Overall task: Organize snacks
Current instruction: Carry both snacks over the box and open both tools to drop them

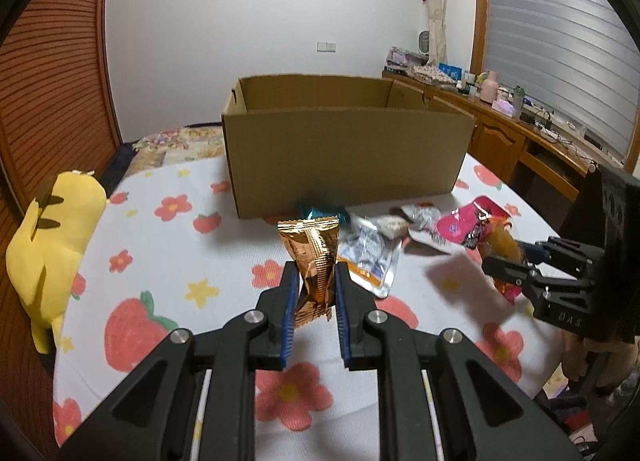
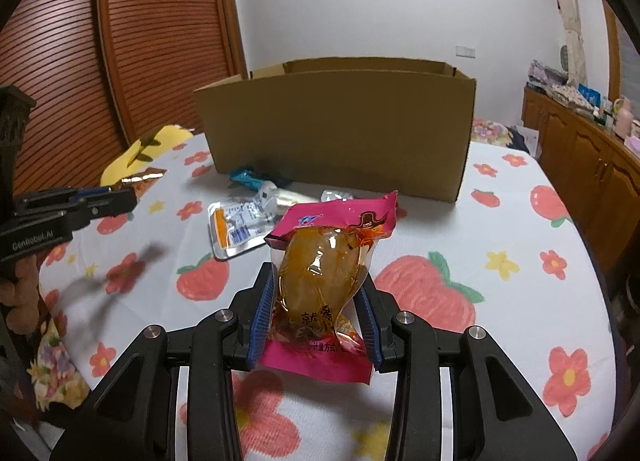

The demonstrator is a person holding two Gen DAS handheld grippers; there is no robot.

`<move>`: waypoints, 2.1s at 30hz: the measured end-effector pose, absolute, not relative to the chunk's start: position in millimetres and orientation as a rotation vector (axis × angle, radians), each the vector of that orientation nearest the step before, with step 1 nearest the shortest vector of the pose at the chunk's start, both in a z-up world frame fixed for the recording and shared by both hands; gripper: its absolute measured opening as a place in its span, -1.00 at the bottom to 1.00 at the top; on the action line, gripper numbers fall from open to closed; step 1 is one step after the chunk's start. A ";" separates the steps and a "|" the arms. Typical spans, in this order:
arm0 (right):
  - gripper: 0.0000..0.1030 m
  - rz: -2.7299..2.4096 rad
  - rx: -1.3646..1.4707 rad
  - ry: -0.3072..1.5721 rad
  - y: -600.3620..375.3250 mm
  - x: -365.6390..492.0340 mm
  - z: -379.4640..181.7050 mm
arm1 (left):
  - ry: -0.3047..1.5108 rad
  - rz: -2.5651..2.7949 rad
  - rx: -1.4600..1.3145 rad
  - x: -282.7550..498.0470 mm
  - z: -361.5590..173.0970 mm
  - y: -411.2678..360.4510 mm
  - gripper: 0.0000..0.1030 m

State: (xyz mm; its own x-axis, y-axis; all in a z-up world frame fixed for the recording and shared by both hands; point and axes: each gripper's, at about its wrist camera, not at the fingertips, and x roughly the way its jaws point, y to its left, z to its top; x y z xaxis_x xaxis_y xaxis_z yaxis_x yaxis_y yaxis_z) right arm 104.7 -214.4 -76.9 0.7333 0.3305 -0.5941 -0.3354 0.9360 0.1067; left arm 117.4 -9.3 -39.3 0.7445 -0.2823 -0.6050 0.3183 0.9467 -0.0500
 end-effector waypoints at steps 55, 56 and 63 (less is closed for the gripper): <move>-0.25 0.239 -0.096 0.606 -219.3 279.6 19.5 | 0.652 -0.333 0.085 288.8 37.2 -37.2 -0.70; -0.25 0.240 -0.084 0.615 -221.2 281.8 18.0 | 0.656 -0.335 0.083 290.1 36.9 -38.0 -0.70; -0.24 0.255 -0.047 0.664 -222.4 292.7 6.6 | 0.654 -0.329 0.080 290.8 29.4 -42.7 -0.46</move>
State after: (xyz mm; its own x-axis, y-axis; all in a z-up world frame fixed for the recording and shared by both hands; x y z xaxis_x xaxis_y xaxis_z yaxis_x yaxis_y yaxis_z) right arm 292.7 -222.4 6.6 0.7578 0.2191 -0.6147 -0.2488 0.9678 0.0381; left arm 290.8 -42.7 29.4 0.7436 -0.2753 -0.6093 0.3255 0.9451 -0.0298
